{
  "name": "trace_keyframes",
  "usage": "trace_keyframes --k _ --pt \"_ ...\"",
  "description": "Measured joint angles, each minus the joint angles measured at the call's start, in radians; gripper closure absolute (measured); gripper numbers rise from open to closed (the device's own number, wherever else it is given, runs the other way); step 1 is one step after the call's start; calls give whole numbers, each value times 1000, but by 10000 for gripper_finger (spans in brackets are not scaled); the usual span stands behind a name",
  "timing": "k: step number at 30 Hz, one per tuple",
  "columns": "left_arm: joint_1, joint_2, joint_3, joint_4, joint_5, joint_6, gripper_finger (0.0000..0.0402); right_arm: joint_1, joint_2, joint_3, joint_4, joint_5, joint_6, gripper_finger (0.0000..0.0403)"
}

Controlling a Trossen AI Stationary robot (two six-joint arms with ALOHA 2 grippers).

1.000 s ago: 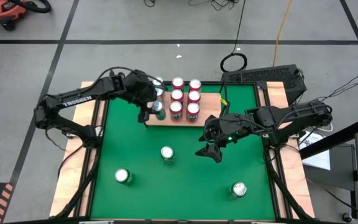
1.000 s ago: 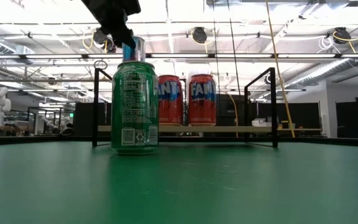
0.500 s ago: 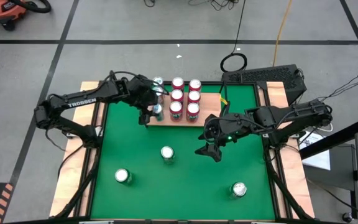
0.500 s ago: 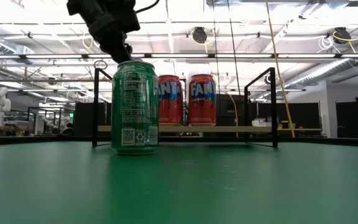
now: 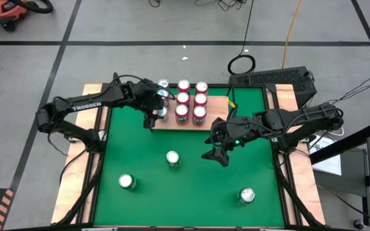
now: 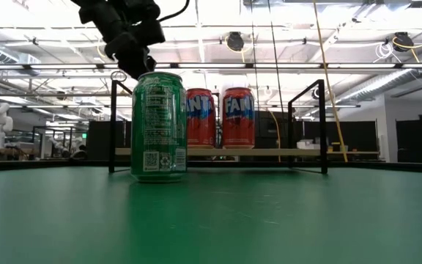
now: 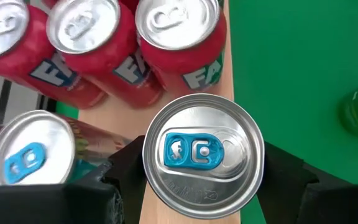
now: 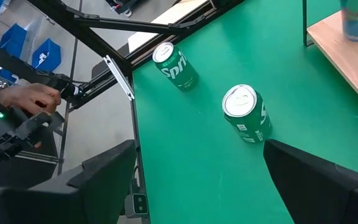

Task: Place canned beverage on shelf
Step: Put the blue soda can on the shelf aligned with the other blue soda cans

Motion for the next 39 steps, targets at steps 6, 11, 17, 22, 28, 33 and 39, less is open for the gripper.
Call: trace_keyframes --k 6,11,17,22,28,33,39 --pt "2 31 2 4 2 28 171 -2 0 0 0 1 -10 57" --pt "2 42 4 22 1 28 170 -2 0 0 0 1 -7 57" --pt "3 43 4 24 -16 28 170 -2 0 0 0 1 -7 57" --pt "3 44 3 24 -20 28 170 -2 0 0 0 1 -7 57" --pt "3 44 3 22 -25 29 143 -2 0 0 0 0 -6 57" --pt "4 47 1 15 -33 30 115 -2 0 0 0 0 -6 57" --pt "-13 46 1 16 -50 30 120 -2 0 0 0 0 -6 57"
